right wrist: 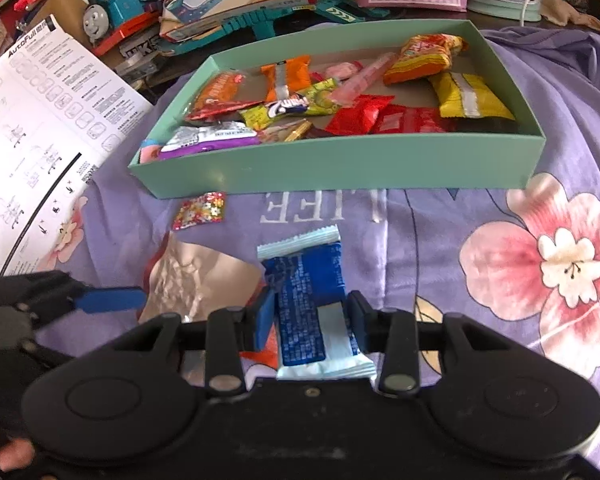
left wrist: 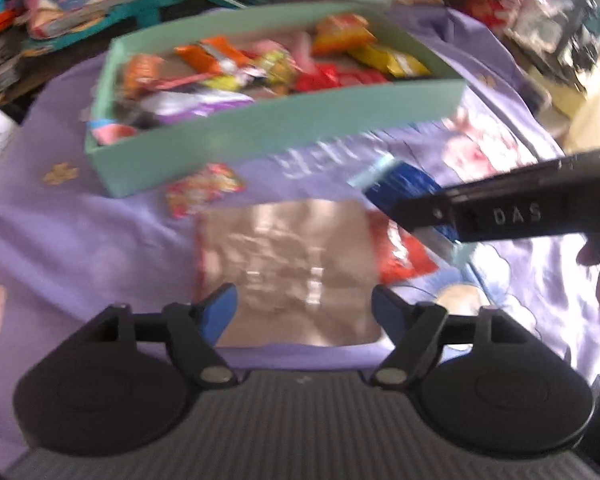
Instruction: Organize snacks
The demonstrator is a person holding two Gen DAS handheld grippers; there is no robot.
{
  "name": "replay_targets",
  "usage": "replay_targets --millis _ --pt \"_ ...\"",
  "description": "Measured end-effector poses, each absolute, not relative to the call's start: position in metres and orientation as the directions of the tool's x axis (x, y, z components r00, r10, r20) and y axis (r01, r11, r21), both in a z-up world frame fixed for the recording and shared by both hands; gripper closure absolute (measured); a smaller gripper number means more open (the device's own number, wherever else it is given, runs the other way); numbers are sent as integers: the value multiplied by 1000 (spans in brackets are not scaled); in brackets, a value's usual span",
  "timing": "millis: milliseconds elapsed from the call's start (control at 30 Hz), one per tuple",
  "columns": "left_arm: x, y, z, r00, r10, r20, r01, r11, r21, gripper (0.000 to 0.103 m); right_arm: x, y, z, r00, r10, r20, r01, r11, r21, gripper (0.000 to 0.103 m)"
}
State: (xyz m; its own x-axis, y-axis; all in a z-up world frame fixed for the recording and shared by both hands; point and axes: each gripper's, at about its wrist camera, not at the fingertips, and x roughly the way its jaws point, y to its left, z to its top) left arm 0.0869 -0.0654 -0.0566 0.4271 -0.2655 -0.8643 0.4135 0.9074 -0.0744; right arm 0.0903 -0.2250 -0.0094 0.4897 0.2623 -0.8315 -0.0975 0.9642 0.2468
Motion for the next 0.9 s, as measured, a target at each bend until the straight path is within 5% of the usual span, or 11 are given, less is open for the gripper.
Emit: replay_targets --millis 67,133,233,267,333,367,567,767,900 --pt "86 -80 -65 409 -260 -874 448 892 -56 6 89 -231 -10 490 261 -832 -85 964 253 64" --pt "86 -90 -72 421 -223 -879 457 890 -7 3 86 -236 -12 490 265 -831 -71 962 265 64" --pt "87 -95 -74 460 -158 -874 432 899 65 22 84 -242 -16 490 266 -830 -55 960 275 64" --pt "88 -93 -70 463 -158 -872 430 901 65 37 84 -244 -16 490 269 -830 -50 958 281 64" --pt "93 -83 -59 434 -222 -873 441 897 -9 46 83 -244 -16 490 277 -827 -49 955 291 64" --pt "94 -77 -54 424 -253 -870 442 896 -46 60 82 -243 -15 492 279 -825 -51 955 292 64" --pt "110 -45 -54 422 -224 -878 353 933 -68 65 88 -229 -8 493 299 -817 -86 951 296 64" --pt "119 -45 -48 466 -209 -860 351 936 -37 100 99 -213 -10 478 296 -827 -95 953 287 64" --pt "123 -32 -33 525 -170 -834 266 963 -29 101 102 -209 -6 484 292 -825 -96 955 281 64"
